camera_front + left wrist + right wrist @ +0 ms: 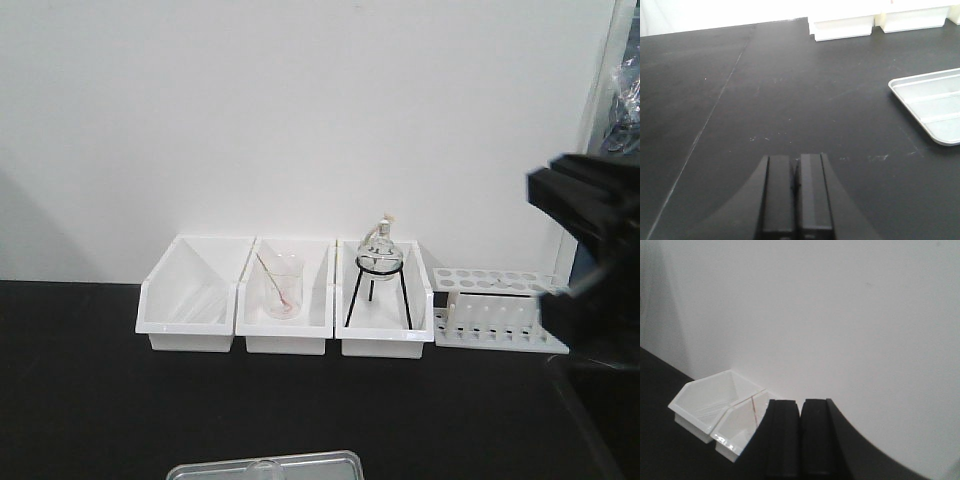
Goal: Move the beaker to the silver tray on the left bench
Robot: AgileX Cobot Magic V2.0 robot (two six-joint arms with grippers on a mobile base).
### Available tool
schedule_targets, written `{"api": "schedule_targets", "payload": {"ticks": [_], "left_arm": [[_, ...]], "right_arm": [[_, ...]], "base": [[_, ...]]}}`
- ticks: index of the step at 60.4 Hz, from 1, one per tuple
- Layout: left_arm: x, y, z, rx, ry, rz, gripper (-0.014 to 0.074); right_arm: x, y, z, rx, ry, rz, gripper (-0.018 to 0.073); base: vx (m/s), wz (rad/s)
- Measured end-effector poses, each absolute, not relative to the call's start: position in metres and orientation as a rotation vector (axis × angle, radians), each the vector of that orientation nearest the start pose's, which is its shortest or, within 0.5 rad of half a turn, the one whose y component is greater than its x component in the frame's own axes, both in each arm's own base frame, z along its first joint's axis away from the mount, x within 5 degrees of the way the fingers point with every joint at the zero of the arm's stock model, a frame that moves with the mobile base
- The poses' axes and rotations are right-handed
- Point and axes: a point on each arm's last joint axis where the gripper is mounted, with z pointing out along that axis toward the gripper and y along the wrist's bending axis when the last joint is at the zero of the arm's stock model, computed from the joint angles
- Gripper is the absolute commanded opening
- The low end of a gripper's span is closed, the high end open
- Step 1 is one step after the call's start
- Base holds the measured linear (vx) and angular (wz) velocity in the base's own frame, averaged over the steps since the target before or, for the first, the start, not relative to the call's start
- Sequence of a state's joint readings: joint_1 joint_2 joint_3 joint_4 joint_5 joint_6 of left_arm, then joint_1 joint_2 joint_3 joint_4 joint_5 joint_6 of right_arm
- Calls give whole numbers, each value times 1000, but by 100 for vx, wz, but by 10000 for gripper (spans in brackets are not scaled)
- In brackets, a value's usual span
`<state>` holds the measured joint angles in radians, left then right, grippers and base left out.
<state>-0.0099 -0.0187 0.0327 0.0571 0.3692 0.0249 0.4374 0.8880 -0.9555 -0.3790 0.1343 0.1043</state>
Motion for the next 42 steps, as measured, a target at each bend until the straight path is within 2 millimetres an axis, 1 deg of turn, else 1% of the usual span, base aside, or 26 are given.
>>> {"api": "schedule_targets", "payload": {"ticks": [4,6,11,14,18,25,28,31,36,40,42], "left_arm": [[52,1,170,68,1865,66,1],[52,1,170,68,1865,66,1],[52,1,170,68,1865,66,1],[52,1,170,68,1865,66,1],[52,1,170,68,1865,66,1],[52,1,170,68,1865,66,1],[52,1,170,68,1865,66,1],[52,1,170,68,1865,66,1],[52,1,170,68,1865,66,1],[52,1,170,68,1865,66,1],[52,1,170,68,1865,66,1]], "right_arm": [[153,56,409,-430,1450,86,-16],[143,48,403,-387,1443,88,-15],[122,28,376,-257,1465,74,-15],[110,18,365,-200,1459,45,-15],[95,8,343,-136,1479,-9,-15],[78,-2,300,-54,1553,-91,-15],[71,-5,285,-25,1565,-120,-15],[65,-6,266,-2,1577,-142,-15],[59,-7,239,16,1587,-160,-15],[56,-7,211,15,1602,-158,-15],[56,-7,201,16,1620,-157,-15]], "base": [[0,0],[0,0],[0,0],[0,0],[0,0],[0,0],[0,0],[0,0],[0,0],[0,0],[0,0]]}}
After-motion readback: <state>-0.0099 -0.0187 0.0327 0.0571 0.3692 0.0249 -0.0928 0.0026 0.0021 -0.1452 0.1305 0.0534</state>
